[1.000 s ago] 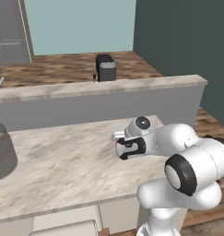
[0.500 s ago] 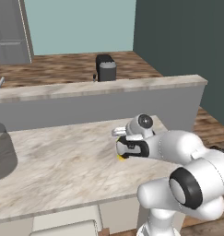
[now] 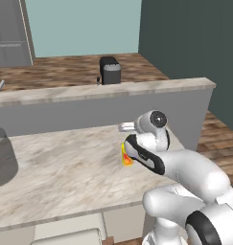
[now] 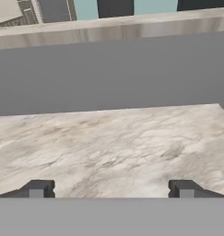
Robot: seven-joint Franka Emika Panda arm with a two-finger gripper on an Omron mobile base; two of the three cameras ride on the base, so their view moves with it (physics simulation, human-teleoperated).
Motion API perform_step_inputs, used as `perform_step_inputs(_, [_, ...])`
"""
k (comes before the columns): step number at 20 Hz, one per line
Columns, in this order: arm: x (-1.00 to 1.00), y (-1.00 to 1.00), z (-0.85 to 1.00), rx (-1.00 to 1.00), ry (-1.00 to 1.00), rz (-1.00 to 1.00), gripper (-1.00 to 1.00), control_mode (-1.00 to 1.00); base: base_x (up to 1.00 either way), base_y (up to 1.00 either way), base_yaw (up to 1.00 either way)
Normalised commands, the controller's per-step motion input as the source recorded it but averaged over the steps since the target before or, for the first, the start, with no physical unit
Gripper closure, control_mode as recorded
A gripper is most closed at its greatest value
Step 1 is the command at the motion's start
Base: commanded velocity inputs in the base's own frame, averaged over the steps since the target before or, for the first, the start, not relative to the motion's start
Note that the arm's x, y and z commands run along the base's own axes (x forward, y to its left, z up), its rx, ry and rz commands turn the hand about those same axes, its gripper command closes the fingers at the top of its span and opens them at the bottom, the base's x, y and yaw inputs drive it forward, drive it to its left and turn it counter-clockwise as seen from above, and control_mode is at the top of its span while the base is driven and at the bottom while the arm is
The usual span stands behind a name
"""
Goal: Open the cabinet directly in front. Then move the liquor and the cup to the dining counter with the jar on it.
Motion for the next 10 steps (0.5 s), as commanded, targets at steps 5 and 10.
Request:
perform_step_inputs(5, [-0.77, -0.12, 1.0, 0.04, -0.01, 0.0, -1.0, -1.0, 0.0, 0.0, 0.0])
perform_step_inputs(10, [-0.97, -0.18, 1.0, 0.07, -0.01, 0.0, -1.0, -1.0, 0.0, 0.0, 0.0])
